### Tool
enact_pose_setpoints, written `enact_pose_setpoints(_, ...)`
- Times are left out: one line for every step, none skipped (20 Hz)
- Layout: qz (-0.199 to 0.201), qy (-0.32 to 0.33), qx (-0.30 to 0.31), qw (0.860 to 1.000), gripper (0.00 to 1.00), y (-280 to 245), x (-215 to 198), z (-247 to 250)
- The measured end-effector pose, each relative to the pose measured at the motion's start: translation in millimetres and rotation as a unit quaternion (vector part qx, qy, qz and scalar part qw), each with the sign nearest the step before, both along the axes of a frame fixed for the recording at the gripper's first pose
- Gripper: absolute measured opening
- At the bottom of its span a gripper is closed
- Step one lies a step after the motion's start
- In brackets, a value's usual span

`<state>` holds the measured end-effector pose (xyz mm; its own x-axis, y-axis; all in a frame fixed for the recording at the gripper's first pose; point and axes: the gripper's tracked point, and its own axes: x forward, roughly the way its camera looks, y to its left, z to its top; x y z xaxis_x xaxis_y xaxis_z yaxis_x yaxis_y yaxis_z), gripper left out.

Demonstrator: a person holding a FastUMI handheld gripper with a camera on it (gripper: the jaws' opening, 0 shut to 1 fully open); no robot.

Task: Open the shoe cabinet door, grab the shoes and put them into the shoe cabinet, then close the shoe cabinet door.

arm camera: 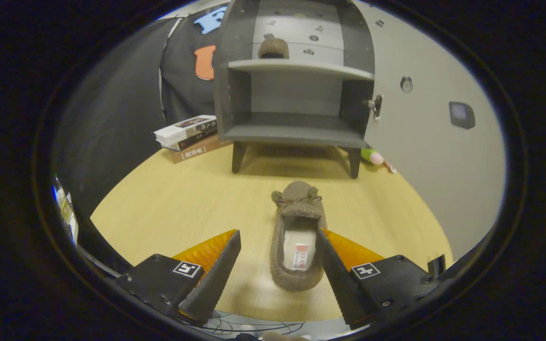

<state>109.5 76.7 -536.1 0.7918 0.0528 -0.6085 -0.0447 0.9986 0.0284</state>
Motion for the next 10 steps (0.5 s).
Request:
enact_pose_setpoints(-0.005,0.01,0.001,1.0,1.0,0,7,-8)
enact_pose_setpoints(-0.007,0.01,-0.003,1.0,1.0,2,16,-12)
enact_pose_setpoints(-0.008,0.011,-0.007,1.0,1.0,5,23,-15)
enact_pose_setpoints(-0.006,0.012,-0.009,1.0,1.0,9,32,-17)
enact_pose_setpoints(-0.008,0.013,-0.013,1.0,0.98,10,39,-20)
enact_pose_setpoints(-0.011,0.016,-0.012,1.0,0.98,13,47,-26)
enact_pose_setpoints(-0.019,0.025,-0.007,0.999,0.98,13,53,-32)
enact_pose_setpoints(-0.026,0.019,-0.005,0.999,0.98,13,62,-34)
enact_pose_setpoints(-0.032,0.017,-0.003,0.999,0.98,11,69,-35)
enact_pose_setpoints(-0.037,0.02,0.0,0.999,0.98,13,74,-38)
